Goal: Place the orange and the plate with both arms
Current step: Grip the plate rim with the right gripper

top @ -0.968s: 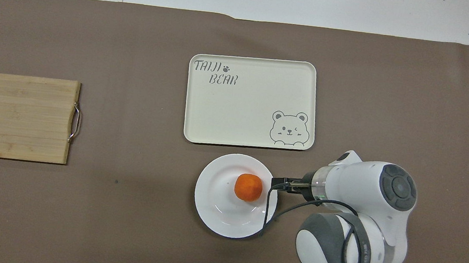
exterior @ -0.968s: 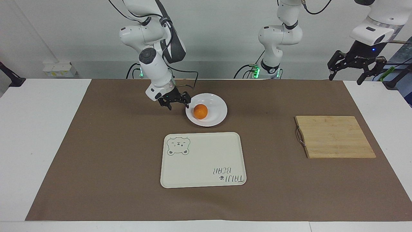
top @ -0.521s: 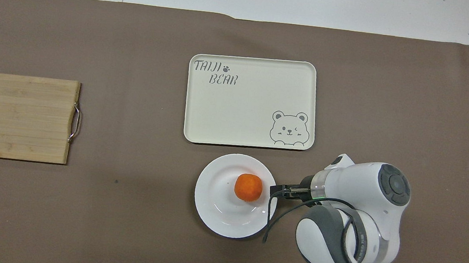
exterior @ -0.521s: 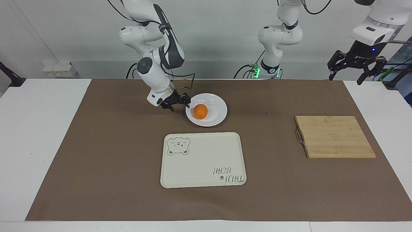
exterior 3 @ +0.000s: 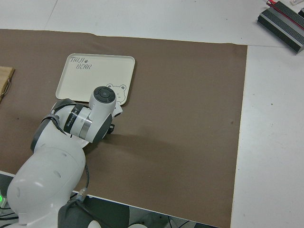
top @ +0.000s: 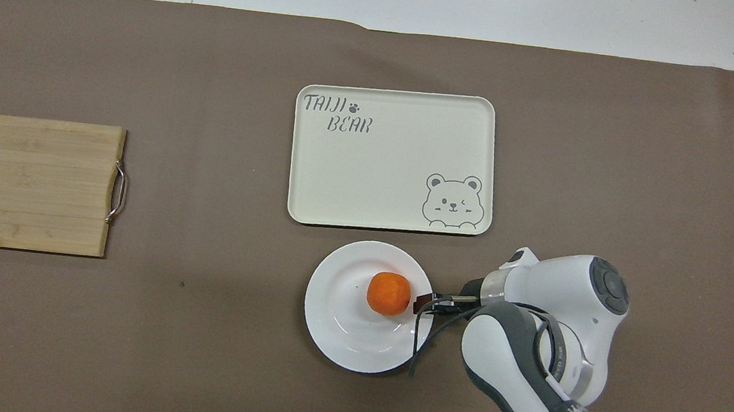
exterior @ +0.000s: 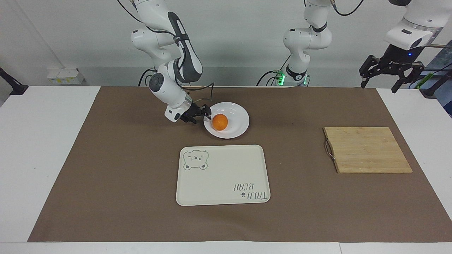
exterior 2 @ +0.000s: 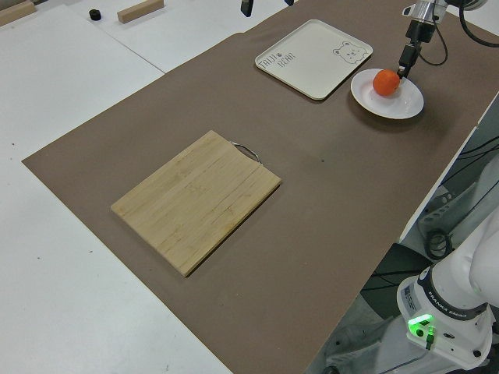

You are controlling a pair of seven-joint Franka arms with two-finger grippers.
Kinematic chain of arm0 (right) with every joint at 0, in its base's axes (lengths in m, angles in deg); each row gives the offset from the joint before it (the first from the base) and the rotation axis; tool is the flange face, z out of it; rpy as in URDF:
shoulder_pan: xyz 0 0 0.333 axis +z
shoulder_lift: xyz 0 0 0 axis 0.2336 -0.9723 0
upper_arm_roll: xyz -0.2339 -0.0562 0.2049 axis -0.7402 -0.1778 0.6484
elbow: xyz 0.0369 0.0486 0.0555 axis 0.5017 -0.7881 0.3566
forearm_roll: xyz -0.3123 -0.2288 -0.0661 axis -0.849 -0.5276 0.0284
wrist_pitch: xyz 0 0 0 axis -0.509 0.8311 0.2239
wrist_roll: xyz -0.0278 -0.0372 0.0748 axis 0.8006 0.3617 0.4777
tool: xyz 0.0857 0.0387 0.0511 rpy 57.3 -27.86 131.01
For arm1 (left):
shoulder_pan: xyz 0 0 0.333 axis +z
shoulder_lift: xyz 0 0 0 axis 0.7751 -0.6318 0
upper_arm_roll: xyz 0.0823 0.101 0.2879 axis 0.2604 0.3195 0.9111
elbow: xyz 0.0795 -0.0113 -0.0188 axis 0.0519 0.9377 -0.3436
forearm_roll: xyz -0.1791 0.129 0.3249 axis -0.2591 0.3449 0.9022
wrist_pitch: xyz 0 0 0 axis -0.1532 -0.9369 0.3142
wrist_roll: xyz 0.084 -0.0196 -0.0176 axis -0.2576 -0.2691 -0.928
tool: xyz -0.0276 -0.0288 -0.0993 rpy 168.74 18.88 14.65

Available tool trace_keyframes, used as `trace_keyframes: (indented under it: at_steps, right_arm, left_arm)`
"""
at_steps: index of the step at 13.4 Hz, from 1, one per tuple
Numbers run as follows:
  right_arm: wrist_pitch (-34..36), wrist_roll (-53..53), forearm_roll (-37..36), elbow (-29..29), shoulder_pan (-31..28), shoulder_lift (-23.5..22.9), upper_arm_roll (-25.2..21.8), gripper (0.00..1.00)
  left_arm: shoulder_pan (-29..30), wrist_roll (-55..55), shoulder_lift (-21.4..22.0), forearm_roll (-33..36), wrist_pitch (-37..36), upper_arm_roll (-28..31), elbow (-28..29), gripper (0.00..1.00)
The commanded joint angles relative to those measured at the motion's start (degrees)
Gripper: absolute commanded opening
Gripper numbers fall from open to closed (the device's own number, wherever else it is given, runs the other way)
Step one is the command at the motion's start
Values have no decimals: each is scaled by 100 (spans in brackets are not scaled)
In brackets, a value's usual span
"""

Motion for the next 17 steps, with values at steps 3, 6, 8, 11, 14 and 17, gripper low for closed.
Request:
trace_keyframes:
  at_steps: [3,6,8,11,14,17]
  right_arm:
    - [-107,-431,871,-173,-58,9,29,66]
    - [-99,-1062,1327,-366,-66,-9,29,56]
    - [-99,-1292,1862,-454,-66,-35,29,52]
    - [-125,-1319,2190,-533,-5,8,29,37]
    - [-169,-1284,2190,-648,-5,0,29,0]
    - [-90,-1310,2190,-648,-66,0,29,0]
  left_arm:
    - [52,56,27,66,-101,-48,-36,100]
    - [52,56,27,66,-101,-48,-36,100]
    - [52,56,27,66,-101,-48,-36,100]
    - [52,56,27,66,-101,-48,-36,100]
    - [52,56,27,66,-101,-48,-36,100]
    - [52,56,27,66,-101,-48,-36,100]
